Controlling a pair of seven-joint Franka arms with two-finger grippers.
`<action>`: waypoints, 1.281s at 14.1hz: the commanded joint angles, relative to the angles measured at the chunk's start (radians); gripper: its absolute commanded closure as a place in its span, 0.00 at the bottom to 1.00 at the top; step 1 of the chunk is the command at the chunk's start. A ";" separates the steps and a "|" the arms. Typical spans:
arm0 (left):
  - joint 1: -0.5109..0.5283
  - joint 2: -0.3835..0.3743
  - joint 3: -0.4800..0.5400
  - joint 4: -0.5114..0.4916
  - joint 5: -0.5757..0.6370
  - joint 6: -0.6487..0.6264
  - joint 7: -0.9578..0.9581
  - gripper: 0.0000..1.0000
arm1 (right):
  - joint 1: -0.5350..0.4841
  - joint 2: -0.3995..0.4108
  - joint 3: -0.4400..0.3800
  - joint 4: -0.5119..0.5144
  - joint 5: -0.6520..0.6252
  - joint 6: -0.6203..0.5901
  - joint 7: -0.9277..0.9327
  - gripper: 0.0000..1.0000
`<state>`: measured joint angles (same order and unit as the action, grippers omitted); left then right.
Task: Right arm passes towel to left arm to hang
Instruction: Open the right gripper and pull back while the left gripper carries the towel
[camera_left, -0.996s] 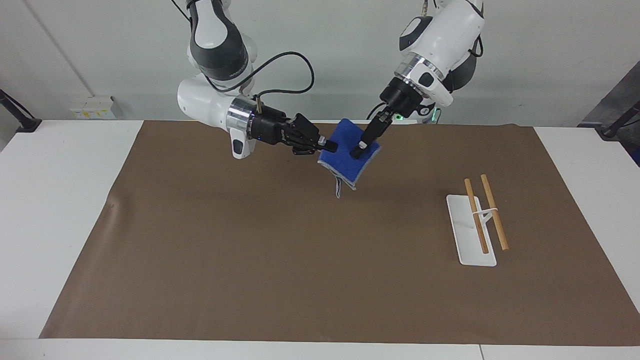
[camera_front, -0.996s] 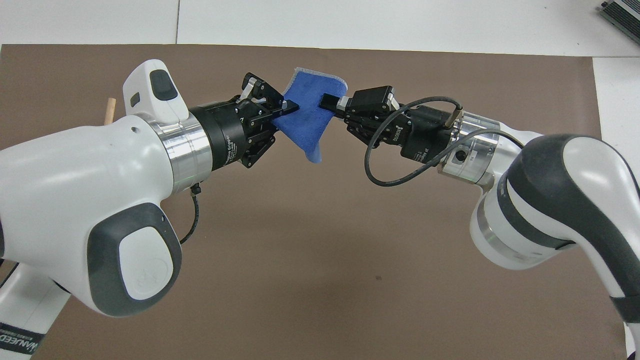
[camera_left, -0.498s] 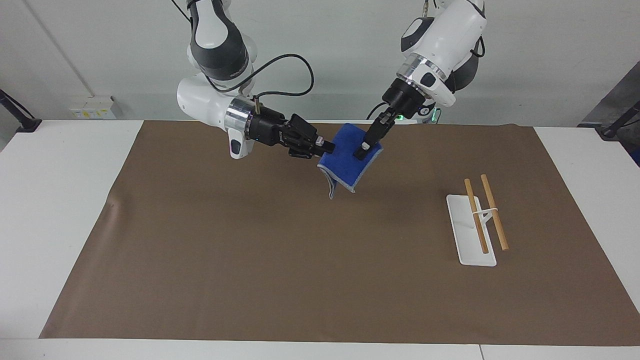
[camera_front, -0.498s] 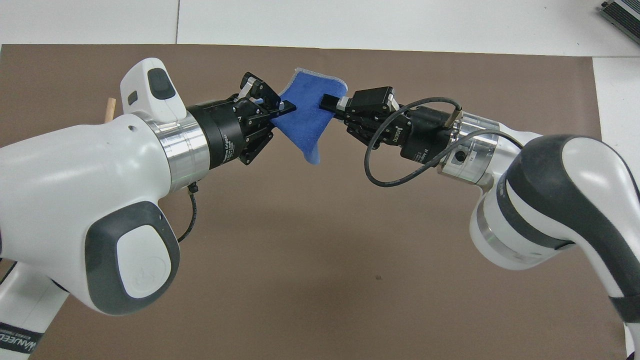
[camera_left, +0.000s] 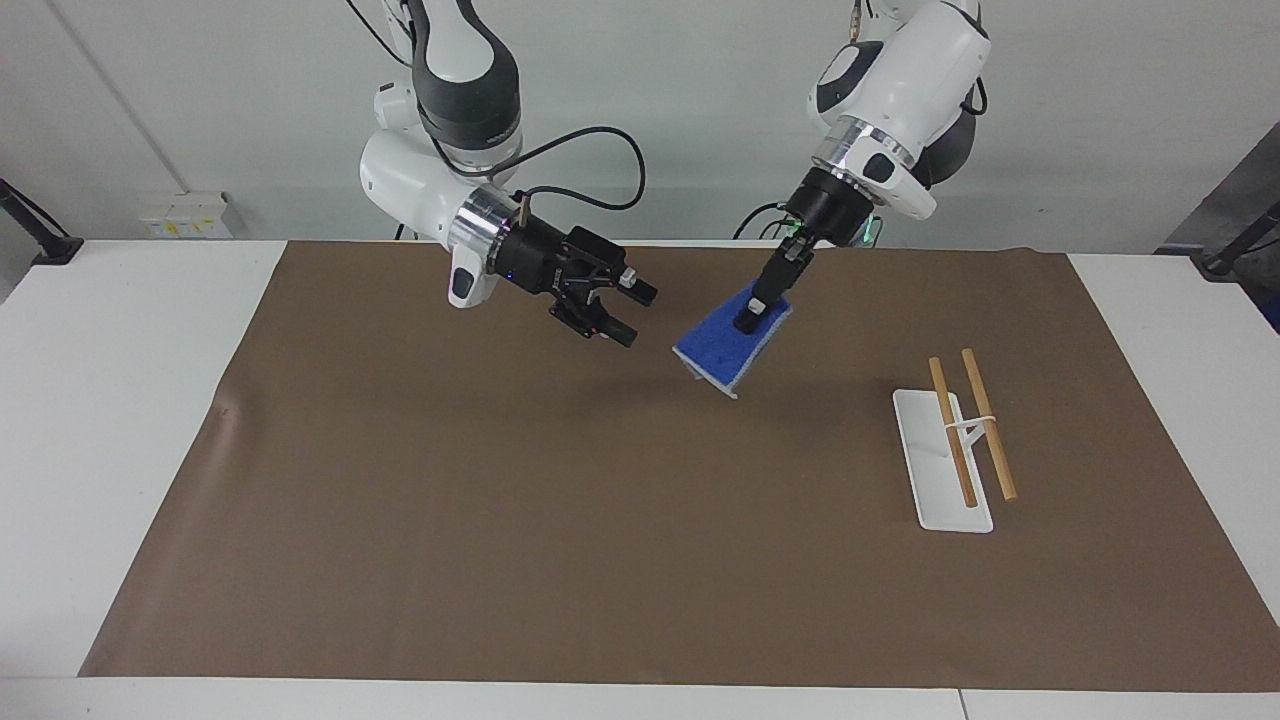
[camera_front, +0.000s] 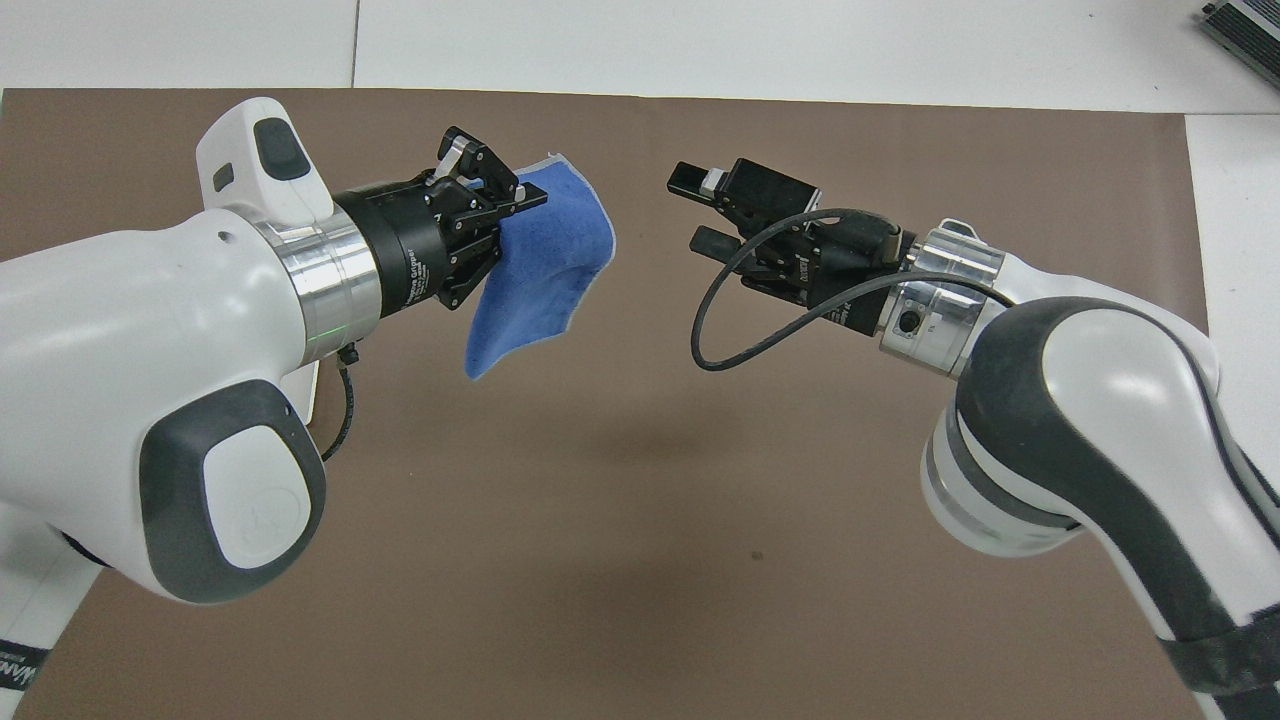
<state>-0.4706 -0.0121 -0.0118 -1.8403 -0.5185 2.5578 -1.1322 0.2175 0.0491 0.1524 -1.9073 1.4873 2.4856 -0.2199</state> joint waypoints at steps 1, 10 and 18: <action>0.039 -0.015 -0.004 -0.046 0.029 0.019 0.006 1.00 | -0.024 -0.014 0.001 -0.047 -0.154 0.022 0.001 0.00; 0.170 -0.069 -0.002 -0.234 0.072 0.169 0.006 1.00 | -0.138 -0.011 -0.004 -0.065 -0.925 -0.054 0.158 0.00; 0.294 -0.058 -0.003 -0.379 0.077 0.393 0.008 1.00 | -0.216 -0.115 -0.008 0.014 -1.277 -0.391 0.267 0.00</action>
<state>-0.2057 -0.0503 -0.0045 -2.1521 -0.4568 2.8586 -1.1291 0.0338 -0.0217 0.1407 -1.9007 0.2518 2.1644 0.0216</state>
